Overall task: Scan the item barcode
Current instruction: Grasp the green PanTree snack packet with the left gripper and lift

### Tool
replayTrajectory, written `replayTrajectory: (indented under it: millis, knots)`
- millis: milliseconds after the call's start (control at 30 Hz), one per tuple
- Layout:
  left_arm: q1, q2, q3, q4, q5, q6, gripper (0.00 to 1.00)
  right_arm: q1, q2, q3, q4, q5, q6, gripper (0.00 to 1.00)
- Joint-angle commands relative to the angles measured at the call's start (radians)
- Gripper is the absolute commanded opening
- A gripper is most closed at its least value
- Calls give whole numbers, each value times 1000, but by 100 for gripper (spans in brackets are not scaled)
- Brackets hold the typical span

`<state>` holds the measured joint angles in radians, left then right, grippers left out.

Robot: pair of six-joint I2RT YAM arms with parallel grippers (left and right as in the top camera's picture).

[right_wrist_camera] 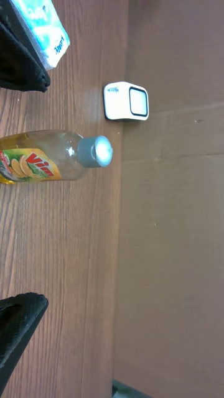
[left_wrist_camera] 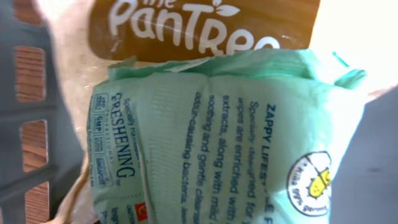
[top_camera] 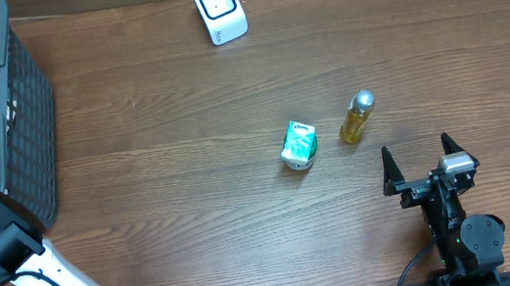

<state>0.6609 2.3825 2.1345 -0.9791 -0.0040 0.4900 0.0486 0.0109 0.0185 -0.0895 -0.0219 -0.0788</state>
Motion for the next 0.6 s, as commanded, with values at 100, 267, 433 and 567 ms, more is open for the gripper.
replayTrajectory:
  millis: [100,267,433,567]
  knots:
    - [-1,-257,135,10,84,-192,32,7,-8,-11,6,1,-1,100]
    - [-5,-447,162,39,84,-344,31,7,-8,-11,6,1,-1,100]
    - [-30,-623,162,34,101,-472,31,7,-8,-11,6,1,-1,100]
    - [-77,-728,162,-33,189,-545,30,7,-8,-11,6,1,-1,100]
